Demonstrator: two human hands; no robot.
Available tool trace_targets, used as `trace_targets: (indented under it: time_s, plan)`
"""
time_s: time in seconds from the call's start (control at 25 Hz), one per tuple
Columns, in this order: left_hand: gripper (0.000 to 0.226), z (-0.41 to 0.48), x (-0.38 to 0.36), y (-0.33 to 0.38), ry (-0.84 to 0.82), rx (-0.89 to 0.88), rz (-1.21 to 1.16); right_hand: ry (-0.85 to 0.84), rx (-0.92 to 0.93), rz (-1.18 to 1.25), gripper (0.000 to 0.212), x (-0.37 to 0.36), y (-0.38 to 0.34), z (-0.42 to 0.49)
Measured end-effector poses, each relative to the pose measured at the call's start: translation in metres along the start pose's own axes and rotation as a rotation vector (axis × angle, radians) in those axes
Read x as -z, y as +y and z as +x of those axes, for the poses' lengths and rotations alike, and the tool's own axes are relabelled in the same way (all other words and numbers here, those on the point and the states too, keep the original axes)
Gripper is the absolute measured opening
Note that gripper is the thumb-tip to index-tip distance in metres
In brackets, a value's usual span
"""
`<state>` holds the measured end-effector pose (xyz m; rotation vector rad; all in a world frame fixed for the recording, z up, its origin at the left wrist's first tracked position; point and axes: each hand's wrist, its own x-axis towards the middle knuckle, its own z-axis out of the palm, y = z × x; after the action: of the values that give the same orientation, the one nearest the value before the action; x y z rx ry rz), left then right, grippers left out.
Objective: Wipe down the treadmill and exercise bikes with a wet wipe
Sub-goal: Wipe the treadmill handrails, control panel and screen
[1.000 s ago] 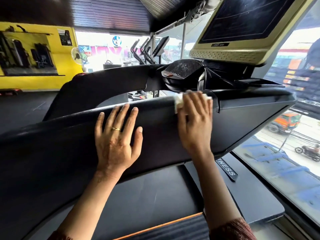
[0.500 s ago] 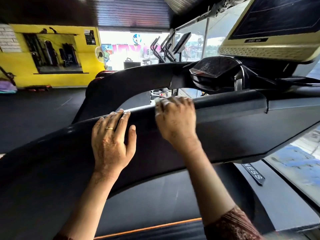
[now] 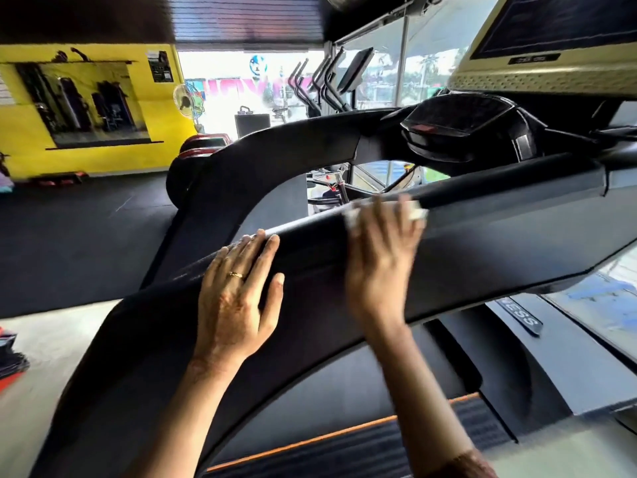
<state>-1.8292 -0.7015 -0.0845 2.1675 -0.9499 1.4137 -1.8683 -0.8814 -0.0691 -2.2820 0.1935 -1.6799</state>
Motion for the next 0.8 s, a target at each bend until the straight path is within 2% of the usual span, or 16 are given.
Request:
trace_targets:
  time_s: [0.08, 0.12, 0.16, 0.24, 0.28, 0.32, 0.4, 0.48, 0.52, 0.56, 0.64, 0.68, 0.72, 0.8]
  plan:
    - [0.042, -0.007, 0.007, -0.014, 0.004, -0.038, -0.008, -0.089, 0.276, 0.06, 0.038, -0.01, -0.027, -0.032]
    - [0.041, -0.012, 0.011, -0.022, 0.015, -0.034, -0.011, -0.084, 0.312, 0.035, 0.038, -0.01, -0.022, -0.033]
    - [0.041, -0.018, 0.015, -0.031, 0.022, -0.011, -0.022, -0.045, 0.243, 0.008, 0.038, -0.009, -0.011, -0.029]
    - [0.041, -0.031, 0.024, -0.046, 0.004, 0.026, -0.068, 0.104, -0.118, 0.034, 0.041, -0.007, -0.003, -0.024]
    - [0.043, -0.038, 0.026, -0.052, -0.02, 0.012, -0.088, 0.148, -0.22, 0.085, 0.04, -0.012, -0.013, -0.028]
    - [0.045, -0.043, 0.029, -0.058, -0.053, -0.02, -0.104, 0.146, -0.195, 0.104, 0.039, -0.022, -0.035, -0.04]
    - [0.046, -0.049, 0.033, -0.07, -0.097, -0.089, -0.137, -0.012, 0.095, 0.108, 0.041, -0.043, -0.086, -0.078]
    - [0.046, -0.055, 0.036, -0.081, -0.109, -0.141, -0.15, -0.124, 0.312, 0.091, 0.043, -0.047, -0.099, -0.098]
    - [0.046, -0.058, 0.038, -0.086, -0.114, -0.16, -0.143, -0.12, 0.326, 0.051, 0.043, -0.045, -0.089, -0.093]
    - [0.047, -0.061, 0.04, -0.089, -0.12, -0.169, -0.137, -0.087, 0.258, 0.024, 0.041, -0.043, -0.078, -0.087]
    - [0.047, -0.067, 0.041, -0.092, -0.116, -0.174, -0.129, 0.024, -0.044, 0.047, 0.04, -0.038, -0.073, -0.072]
    - [0.046, -0.07, 0.041, -0.093, -0.1, -0.176, -0.123, 0.056, -0.136, 0.076, 0.041, -0.04, -0.083, -0.071]
    - [0.045, -0.073, 0.042, -0.095, -0.082, -0.177, -0.12, 0.044, -0.134, 0.071, 0.041, -0.046, -0.102, -0.075]
    - [0.043, -0.079, 0.045, -0.102, -0.053, -0.157, -0.124, -0.083, 0.095, 0.056, 0.041, -0.057, -0.14, -0.098]
